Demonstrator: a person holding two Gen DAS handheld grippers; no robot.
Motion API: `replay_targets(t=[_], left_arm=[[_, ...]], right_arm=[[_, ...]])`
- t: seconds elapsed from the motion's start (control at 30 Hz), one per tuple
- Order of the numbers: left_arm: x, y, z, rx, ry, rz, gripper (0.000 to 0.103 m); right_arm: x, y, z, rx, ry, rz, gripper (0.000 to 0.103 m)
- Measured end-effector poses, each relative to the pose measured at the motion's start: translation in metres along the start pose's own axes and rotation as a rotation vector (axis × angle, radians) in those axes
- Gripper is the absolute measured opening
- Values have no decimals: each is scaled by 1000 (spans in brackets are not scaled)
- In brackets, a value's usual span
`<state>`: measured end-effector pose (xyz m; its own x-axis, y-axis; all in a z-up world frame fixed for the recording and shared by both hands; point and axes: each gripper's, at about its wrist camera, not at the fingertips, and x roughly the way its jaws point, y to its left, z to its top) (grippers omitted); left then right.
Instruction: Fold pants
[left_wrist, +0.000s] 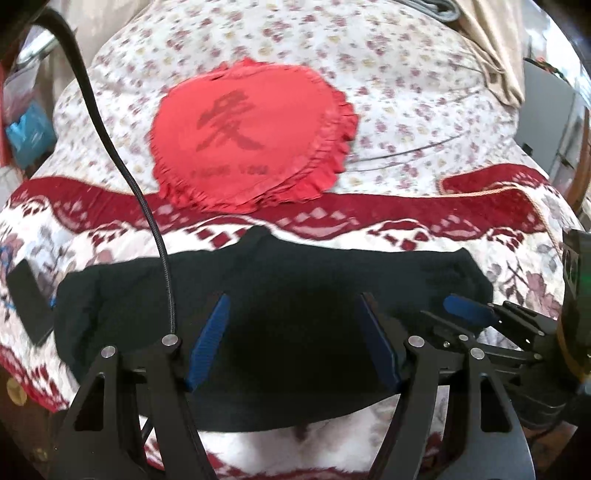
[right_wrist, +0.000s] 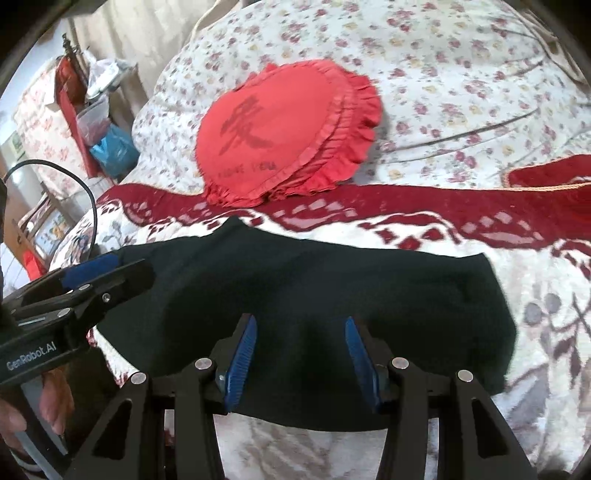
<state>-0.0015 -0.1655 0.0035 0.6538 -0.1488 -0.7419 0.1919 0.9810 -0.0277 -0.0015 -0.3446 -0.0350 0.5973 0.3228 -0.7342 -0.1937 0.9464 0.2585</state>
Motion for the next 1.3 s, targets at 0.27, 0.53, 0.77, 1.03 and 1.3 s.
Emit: replay_targets(t=[0.27, 0.53, 0.77, 1.03, 1.3], left_arm=[[23, -17, 2, 38, 41, -37, 70], [41, -20, -1, 34, 77, -55, 70], [53, -20, -1, 23, 103, -65, 70], [65, -25, 1, 30, 132, -92, 70], [75, -22, 0, 10, 174, -160, 71]], right_arm=[[-2, -22, -2, 55, 2, -58, 49], [6, -27, -6, 64, 38, -82, 49], [11, -30, -8, 77, 66, -102, 50], [9, -43, -13, 110, 81, -135, 53], [12, -44, -13, 114, 101, -148, 55]])
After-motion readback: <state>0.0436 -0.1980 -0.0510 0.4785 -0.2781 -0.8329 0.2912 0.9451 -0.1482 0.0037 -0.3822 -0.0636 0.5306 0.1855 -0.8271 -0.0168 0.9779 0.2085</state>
